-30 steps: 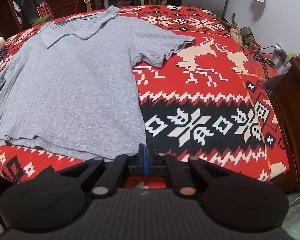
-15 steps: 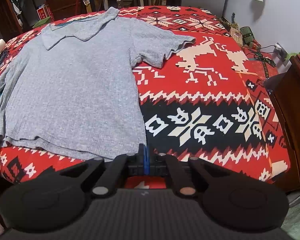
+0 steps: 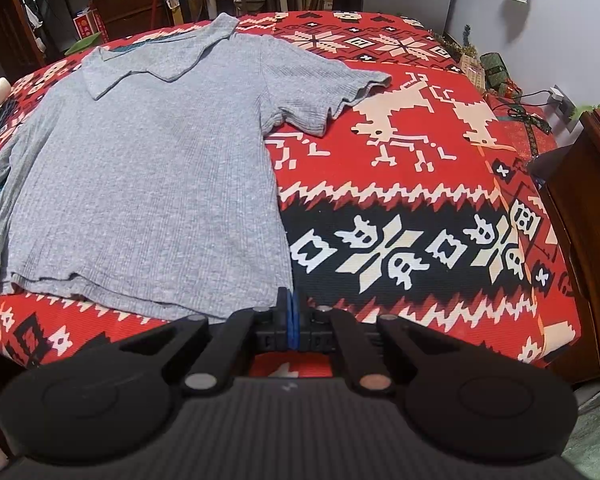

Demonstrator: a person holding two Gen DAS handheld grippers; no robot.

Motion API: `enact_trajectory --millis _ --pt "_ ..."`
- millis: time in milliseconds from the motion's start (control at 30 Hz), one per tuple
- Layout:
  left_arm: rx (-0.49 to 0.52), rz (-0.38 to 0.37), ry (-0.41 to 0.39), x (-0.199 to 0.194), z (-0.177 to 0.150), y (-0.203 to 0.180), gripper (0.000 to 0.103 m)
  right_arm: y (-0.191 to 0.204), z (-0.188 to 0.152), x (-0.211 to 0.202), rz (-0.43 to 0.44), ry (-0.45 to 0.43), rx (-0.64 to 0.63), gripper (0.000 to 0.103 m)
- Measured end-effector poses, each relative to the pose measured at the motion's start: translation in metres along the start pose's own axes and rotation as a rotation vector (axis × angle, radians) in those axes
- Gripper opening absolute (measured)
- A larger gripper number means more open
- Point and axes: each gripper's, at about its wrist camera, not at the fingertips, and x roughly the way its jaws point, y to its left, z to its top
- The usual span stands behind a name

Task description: Fold clothes

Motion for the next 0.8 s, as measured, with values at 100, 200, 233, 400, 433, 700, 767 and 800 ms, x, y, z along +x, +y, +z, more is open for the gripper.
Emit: enact_trajectory --millis 100,200,233,400,433,700,767,800 --pt "0.034 0.019 0.01 0.008 0.0 -0.009 0.015 0.0 0.0 0.0 -0.002 0.002 -0.003 0.001" --pt "0.104 0.076 0.019 0.016 0.0 -0.022 0.015 -0.001 0.0 0.0 -0.002 0.003 -0.003 0.001" --pt "0.131 0.088 0.017 0.018 -0.001 -0.026 0.015 -0.001 0.0 0.0 -0.002 0.004 -0.004 0.001" --pt "0.186 0.122 0.009 0.014 -0.004 -0.033 0.004 0.0 0.0 0.0 -0.001 0.005 -0.001 0.001" --pt "0.185 0.125 0.0 0.009 -0.005 -0.032 0.004 0.0 0.0 0.0 0.0 0.005 0.0 0.001" --pt "0.061 0.222 -0.006 -0.026 -0.002 0.013 0.004 0.0 0.001 0.0 0.002 0.013 -0.004 0.001" --pt "0.034 0.231 0.001 -0.027 -0.001 0.021 0.004 0.0 0.001 0.0 0.0 0.017 -0.007 0.001" --pt "0.027 0.23 0.001 -0.028 -0.001 0.023 0.004 0.0 0.002 0.0 -0.002 0.017 -0.009 0.001"
